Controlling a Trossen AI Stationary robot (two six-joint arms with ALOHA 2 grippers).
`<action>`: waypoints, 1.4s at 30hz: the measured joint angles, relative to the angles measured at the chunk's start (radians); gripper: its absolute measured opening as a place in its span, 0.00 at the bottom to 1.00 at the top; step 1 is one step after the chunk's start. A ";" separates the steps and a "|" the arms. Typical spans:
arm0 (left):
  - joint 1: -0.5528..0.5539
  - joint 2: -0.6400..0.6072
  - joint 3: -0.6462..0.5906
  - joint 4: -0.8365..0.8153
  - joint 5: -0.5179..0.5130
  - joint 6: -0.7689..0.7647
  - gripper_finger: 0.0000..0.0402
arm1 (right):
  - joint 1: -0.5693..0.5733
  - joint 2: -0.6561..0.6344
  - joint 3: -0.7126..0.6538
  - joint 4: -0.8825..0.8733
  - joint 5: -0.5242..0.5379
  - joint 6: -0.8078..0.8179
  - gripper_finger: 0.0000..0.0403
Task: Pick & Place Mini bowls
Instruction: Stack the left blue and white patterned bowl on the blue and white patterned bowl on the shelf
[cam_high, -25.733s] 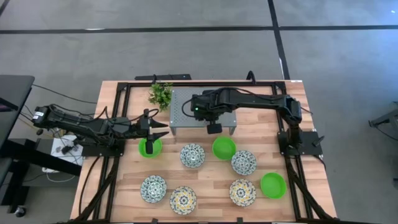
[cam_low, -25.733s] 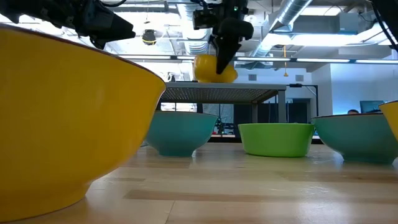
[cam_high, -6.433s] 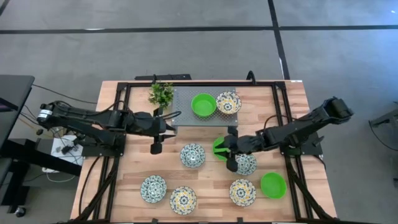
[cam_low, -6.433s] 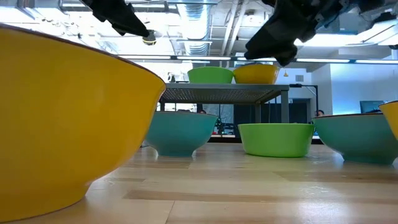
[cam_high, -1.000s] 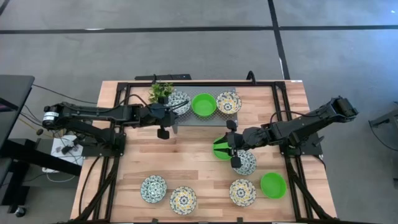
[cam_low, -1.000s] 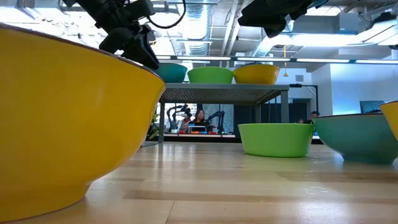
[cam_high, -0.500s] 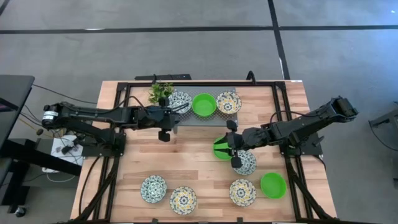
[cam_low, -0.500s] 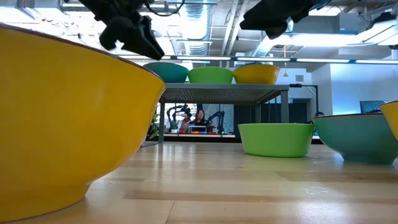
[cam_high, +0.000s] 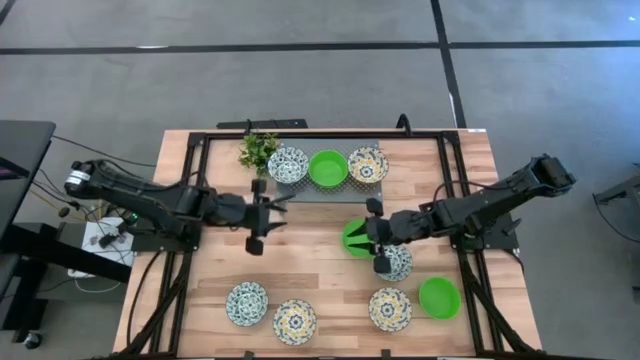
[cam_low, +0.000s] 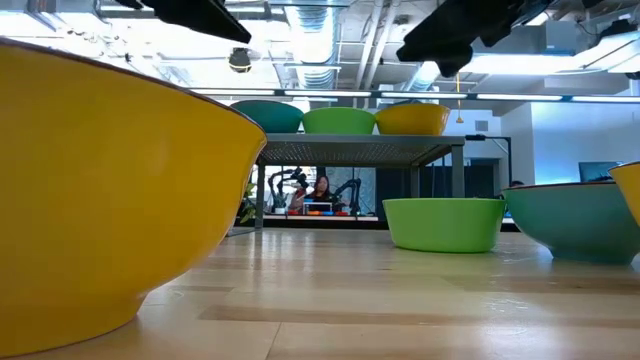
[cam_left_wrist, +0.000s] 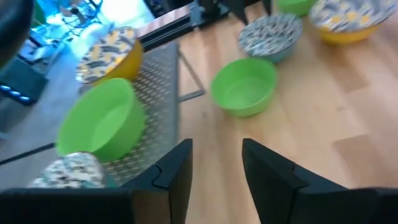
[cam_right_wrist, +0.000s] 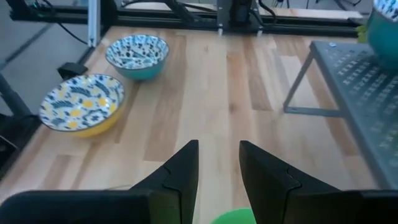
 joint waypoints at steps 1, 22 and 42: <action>-0.015 0.000 -0.004 0.001 0.000 -0.022 0.35 | 0.005 0.000 0.000 0.000 0.000 0.018 0.28; -0.227 0.000 -0.216 -0.116 0.324 -0.669 0.34 | 0.013 0.000 0.000 -0.003 0.003 0.089 0.28; -0.336 0.013 -0.326 -0.053 0.416 -1.023 0.34 | 0.013 0.000 0.000 -0.003 0.004 0.053 0.28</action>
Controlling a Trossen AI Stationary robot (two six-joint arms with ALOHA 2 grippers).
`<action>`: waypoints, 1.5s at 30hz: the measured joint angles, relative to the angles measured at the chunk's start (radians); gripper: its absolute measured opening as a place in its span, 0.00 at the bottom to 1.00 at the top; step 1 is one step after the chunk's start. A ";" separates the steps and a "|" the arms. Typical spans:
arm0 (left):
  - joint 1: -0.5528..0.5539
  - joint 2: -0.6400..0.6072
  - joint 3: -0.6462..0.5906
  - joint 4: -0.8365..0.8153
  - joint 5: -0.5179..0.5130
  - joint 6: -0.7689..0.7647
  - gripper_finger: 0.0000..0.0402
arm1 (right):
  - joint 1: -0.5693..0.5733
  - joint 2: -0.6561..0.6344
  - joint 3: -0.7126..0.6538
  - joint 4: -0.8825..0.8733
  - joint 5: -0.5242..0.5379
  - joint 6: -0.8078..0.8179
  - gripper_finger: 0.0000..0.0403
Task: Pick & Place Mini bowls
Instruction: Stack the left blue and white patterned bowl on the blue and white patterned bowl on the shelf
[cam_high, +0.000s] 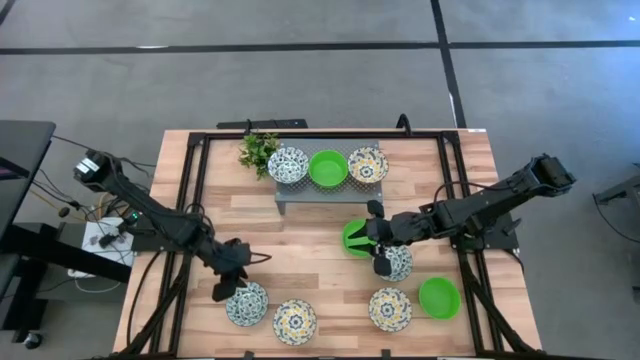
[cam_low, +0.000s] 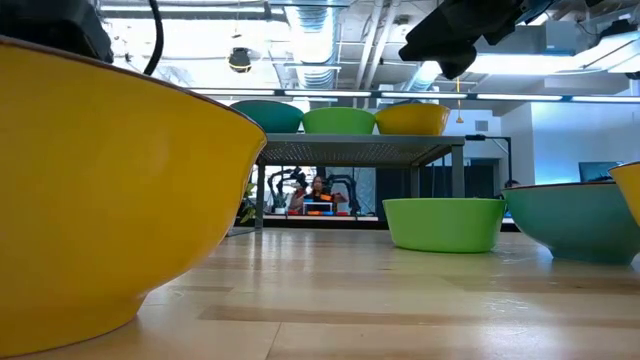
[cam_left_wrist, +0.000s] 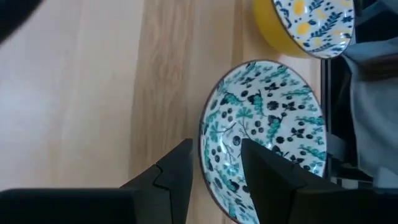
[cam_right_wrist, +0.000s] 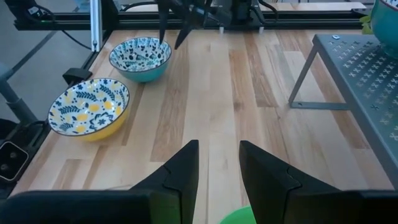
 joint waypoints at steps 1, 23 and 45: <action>-0.006 0.009 -0.006 0.006 -0.001 -0.003 0.34 | 0.000 0.000 0.000 0.000 0.000 0.000 0.28; -0.012 0.095 -0.011 0.102 0.038 0.104 0.04 | 0.000 0.000 0.000 0.008 0.000 0.000 0.28; 0.293 0.032 0.335 0.064 -0.299 0.504 0.04 | -0.028 0.000 0.000 0.045 0.000 0.000 0.28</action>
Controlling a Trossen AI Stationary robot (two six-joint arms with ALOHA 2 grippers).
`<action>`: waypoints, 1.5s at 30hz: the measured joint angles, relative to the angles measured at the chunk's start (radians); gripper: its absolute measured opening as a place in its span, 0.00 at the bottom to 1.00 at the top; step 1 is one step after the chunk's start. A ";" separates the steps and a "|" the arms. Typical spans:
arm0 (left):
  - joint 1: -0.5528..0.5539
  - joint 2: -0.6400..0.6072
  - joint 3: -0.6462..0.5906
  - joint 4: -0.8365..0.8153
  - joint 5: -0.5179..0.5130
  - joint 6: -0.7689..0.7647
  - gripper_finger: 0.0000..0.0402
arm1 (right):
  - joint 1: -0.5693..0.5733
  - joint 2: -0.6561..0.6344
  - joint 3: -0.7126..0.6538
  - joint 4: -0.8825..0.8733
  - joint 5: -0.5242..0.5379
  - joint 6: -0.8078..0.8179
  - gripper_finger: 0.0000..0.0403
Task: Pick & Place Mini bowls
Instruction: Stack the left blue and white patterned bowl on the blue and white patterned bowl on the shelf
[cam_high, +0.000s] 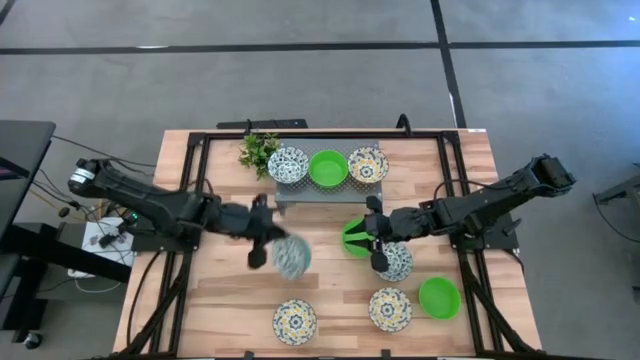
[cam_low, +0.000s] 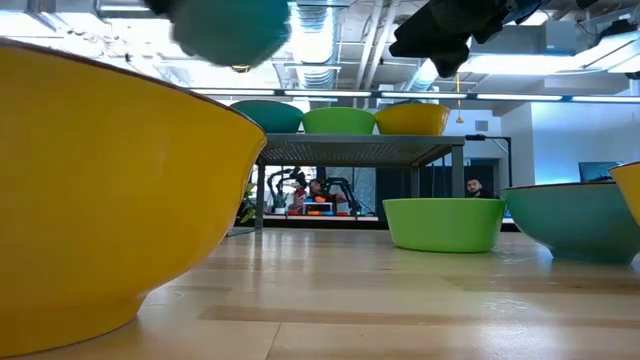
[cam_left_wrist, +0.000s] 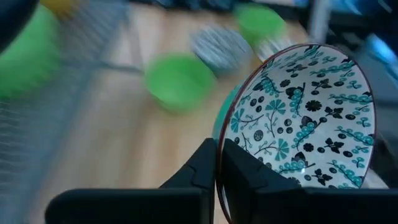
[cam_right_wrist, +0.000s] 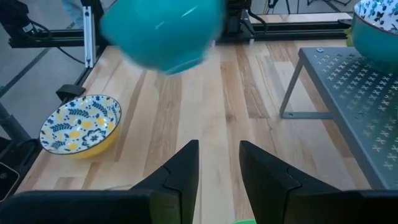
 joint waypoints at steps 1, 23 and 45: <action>0.021 -0.003 0.019 -0.002 -0.029 -0.013 0.04 | 0.000 0.000 0.000 0.000 0.000 0.000 0.28; 0.582 -0.116 0.142 -0.185 -0.093 -0.131 0.04 | 0.002 0.000 0.000 0.007 0.000 0.002 0.28; 0.714 -0.018 0.141 -0.290 0.079 -0.345 0.05 | 0.002 -0.001 0.000 -0.032 -0.003 -0.001 0.28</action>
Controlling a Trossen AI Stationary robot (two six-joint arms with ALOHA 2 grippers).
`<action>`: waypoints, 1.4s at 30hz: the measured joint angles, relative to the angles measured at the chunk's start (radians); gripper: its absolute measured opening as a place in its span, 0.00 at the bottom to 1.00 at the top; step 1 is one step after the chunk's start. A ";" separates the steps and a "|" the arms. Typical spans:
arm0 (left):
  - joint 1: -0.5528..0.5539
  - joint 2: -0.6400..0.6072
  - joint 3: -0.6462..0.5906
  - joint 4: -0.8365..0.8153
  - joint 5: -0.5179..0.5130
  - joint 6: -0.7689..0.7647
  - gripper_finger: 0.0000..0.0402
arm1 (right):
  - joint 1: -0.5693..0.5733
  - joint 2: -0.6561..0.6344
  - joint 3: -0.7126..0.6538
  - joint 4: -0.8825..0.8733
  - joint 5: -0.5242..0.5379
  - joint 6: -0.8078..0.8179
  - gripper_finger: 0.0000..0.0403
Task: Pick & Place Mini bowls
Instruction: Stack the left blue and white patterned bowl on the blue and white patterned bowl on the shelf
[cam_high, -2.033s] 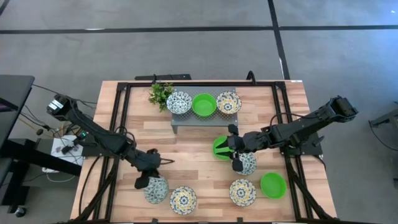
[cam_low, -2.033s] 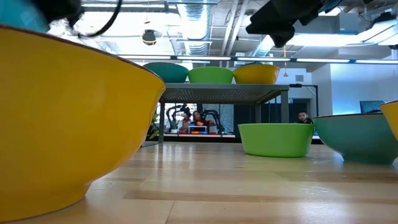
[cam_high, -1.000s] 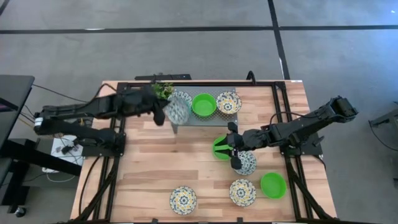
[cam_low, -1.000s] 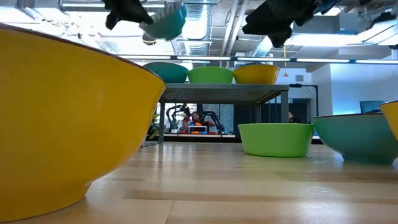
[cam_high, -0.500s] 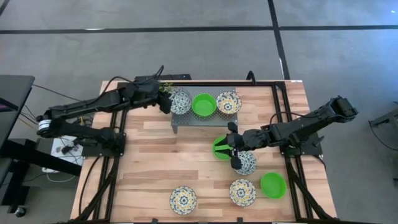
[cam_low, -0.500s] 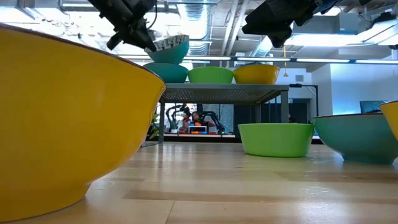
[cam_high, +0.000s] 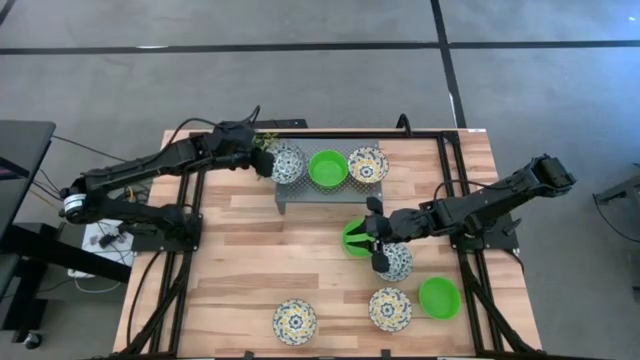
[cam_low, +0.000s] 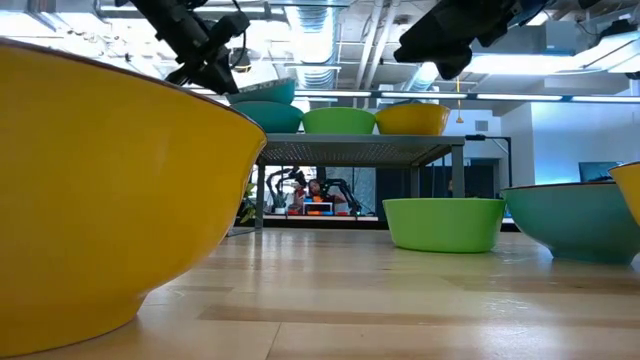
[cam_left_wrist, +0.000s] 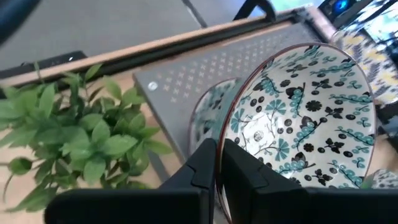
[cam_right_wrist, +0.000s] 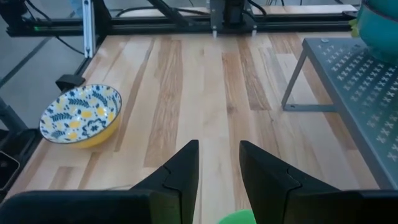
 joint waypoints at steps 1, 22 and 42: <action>0.005 0.000 0.000 -0.009 0.001 -0.004 0.05 | -0.002 0.000 0.000 -0.002 0.000 0.000 0.28; 0.023 0.026 0.000 -0.008 0.022 -0.006 0.07 | -0.014 0.000 0.000 -0.014 0.000 0.000 0.28; 0.028 0.066 0.000 0.028 0.021 0.011 0.15 | -0.014 0.000 0.000 -0.014 0.000 0.000 0.28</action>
